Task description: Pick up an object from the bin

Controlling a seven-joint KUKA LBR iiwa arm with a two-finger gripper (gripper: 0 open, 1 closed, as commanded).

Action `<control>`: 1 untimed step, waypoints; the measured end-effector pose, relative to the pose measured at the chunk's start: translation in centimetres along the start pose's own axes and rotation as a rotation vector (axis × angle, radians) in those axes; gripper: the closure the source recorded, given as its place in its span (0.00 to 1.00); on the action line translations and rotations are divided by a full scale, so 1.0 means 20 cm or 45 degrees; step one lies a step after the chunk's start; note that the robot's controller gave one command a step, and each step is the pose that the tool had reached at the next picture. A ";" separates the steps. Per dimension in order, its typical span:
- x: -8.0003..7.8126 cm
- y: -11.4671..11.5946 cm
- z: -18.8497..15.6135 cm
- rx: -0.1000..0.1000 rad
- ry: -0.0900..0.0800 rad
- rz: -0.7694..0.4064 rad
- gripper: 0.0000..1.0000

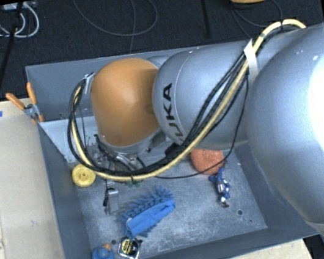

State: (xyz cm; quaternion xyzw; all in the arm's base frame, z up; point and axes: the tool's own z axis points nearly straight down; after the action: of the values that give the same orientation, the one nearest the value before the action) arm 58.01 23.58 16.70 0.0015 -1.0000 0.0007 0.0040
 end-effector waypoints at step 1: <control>-0.01 0.00 -0.02 -0.002 -0.009 0.005 0.00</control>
Offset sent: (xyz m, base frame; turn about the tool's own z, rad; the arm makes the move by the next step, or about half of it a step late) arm -0.0220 -0.1138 -0.0946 -0.1466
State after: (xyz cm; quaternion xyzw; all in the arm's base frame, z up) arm 58.20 23.48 17.19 -0.0006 -1.0000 0.0000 0.0004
